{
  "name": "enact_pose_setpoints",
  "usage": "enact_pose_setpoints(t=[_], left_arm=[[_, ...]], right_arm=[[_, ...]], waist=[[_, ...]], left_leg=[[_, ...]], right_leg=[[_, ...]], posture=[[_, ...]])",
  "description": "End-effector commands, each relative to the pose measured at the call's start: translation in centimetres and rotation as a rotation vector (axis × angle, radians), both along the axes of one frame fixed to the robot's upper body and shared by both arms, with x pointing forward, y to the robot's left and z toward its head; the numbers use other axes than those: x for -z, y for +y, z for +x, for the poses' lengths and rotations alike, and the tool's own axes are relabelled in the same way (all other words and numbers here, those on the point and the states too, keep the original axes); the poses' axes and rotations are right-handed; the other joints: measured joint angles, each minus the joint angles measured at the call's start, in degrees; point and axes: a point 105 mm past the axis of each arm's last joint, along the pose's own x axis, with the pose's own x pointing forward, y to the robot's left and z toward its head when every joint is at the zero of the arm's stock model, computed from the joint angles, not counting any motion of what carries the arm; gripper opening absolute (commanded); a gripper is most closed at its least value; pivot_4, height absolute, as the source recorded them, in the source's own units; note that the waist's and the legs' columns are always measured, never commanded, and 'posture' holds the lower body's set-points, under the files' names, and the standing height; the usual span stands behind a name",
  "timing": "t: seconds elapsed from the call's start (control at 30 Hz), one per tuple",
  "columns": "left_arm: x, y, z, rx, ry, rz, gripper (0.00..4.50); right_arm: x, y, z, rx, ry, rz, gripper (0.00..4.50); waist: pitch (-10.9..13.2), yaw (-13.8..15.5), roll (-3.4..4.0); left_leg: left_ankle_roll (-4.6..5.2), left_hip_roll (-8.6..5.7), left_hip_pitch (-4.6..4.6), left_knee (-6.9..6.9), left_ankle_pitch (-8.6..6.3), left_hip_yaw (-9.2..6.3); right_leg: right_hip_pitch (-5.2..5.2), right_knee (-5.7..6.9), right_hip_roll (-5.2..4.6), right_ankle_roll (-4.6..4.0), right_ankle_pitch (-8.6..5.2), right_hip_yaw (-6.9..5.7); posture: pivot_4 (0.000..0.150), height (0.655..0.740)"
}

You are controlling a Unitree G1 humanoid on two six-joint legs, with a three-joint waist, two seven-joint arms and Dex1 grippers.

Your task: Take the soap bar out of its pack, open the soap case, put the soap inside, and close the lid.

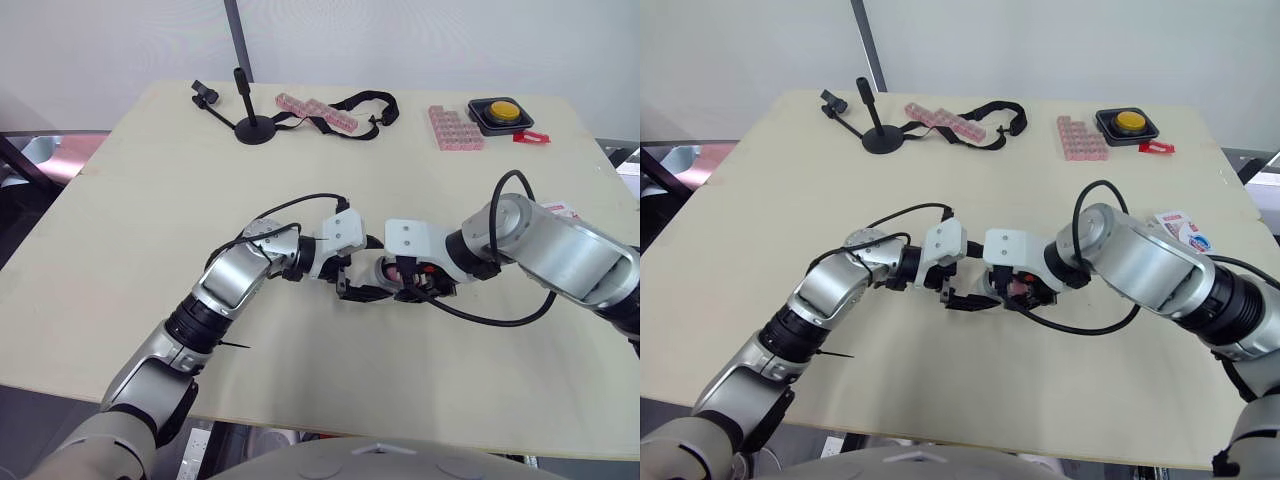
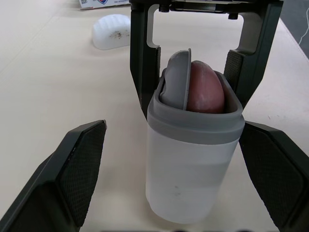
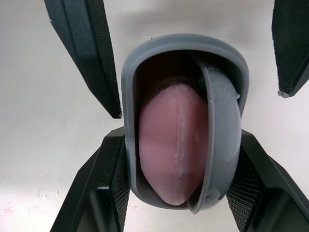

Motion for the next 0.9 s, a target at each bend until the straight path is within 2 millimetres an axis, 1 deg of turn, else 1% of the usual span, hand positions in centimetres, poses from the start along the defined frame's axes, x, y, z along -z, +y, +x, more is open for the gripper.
enact_pose_setpoints(t=[0.03,0.4,0.9], left_arm=[[-0.75,-0.46,-0.64,0.043,-0.019,-0.027,4.49],[-0.16,-0.62,-0.79,0.059,-0.035,-0.009,4.49],[-0.38,-0.55,-0.24,0.049,-0.048,-0.017,4.49]], right_arm=[[-0.94,0.14,0.36,-0.017,-0.049,0.004,2.11],[-0.82,0.02,0.31,-0.012,-0.051,0.002,2.11],[-0.65,-0.18,0.16,-0.01,-0.047,-0.005,2.11]], waist=[[0.0,0.0,0.0],[0.0,0.0,0.0],[0.0,0.0,0.0]], left_leg=[[0.0,0.0,0.0,0.01,0.0,0.0],[0.01,0.0,-0.01,0.06,0.0,0.0],[0.01,0.01,0.0,0.13,0.0,0.0]], right_leg=[[0.0,0.01,0.0,0.0,0.0,0.0],[0.0,0.06,-0.02,0.0,0.0,0.02],[0.0,0.11,-0.07,0.0,0.0,0.04]], posture=[[0.15,0.74],[0.15,0.74],[0.15,0.74]])
